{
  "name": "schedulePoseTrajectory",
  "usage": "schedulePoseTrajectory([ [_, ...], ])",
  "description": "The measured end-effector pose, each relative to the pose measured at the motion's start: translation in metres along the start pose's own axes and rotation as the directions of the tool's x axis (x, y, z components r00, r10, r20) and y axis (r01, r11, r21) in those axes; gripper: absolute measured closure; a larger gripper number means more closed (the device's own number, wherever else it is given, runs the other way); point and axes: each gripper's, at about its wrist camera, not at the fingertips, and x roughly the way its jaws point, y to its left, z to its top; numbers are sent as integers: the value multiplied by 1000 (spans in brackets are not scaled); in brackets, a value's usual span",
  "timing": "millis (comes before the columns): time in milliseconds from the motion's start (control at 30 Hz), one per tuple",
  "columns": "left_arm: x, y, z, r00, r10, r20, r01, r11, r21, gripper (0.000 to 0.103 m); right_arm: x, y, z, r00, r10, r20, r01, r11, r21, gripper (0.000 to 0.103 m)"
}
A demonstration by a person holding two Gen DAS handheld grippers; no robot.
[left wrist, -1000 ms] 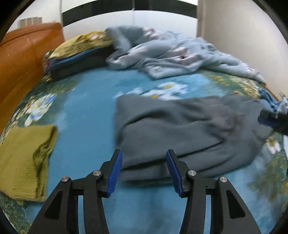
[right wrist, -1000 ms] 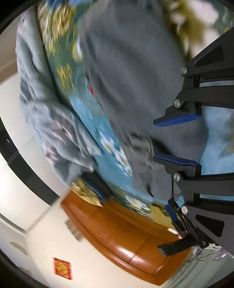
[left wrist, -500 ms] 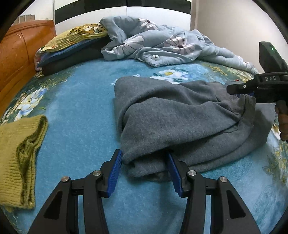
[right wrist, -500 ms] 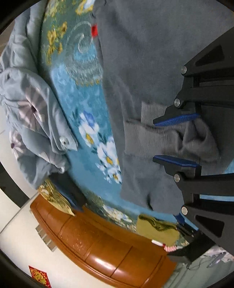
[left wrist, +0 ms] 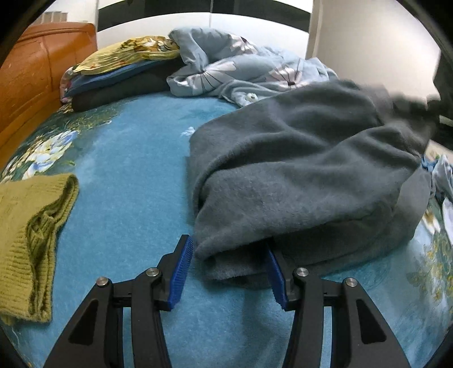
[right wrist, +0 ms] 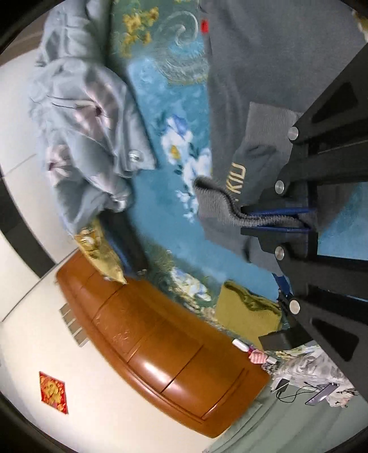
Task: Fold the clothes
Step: 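Grasp the grey hoodie cuff with the right gripper and lift it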
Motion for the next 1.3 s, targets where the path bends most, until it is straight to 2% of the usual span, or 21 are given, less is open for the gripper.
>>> schedulePoseTrajectory([
  [100,-4,5,0,1000,-22,17,22,999,-38,51,3,-20,-13,997,-61,-36,62,997,39,96],
  [167,-5,7,-1,1000,-12,28,13,999,-50,56,13,-38,-25,993,-91,-78,96,993,73,96],
  [233,-5,6,-2,999,-10,31,12,999,-46,83,23,-52,-33,990,-91,-105,102,989,107,96],
  [333,-6,3,-4,1000,3,20,-2,999,-37,90,30,-63,-39,987,-112,-117,125,985,119,96],
  [600,-7,4,-12,1000,-7,-17,7,1000,-29,89,12,-58,-43,990,-118,-74,124,989,76,91],
  [700,-12,7,-14,999,-43,-25,41,998,-55,89,-5,-62,-43,987,-155,-33,157,984,82,68],
  [733,-14,8,-15,998,-59,-28,57,996,-65,89,-9,-67,-43,987,-160,-24,162,981,103,56],
  [767,-16,8,-16,997,-75,-30,73,995,-75,89,-12,-71,-44,988,-156,-18,157,980,125,53],
  [867,-27,12,-18,994,-107,-6,106,988,-116,86,-12,-83,-50,996,-81,-25,84,977,197,49],
  [933,-31,16,-14,994,-110,15,111,983,-146,77,-6,-85,-52,998,-45,-33,51,974,220,47],
  [1033,-29,26,-5,991,-133,28,136,965,-226,64,5,-84,-53,998,-35,-51,46,972,231,44],
  [1200,-4,26,1,988,-156,-15,144,942,-304,63,19,-73,-54,997,-42,-71,56,977,204,43],
  [1300,2,25,-3,988,-149,-31,132,938,-320,63,19,-64,-51,997,-50,-61,60,982,177,52],
])
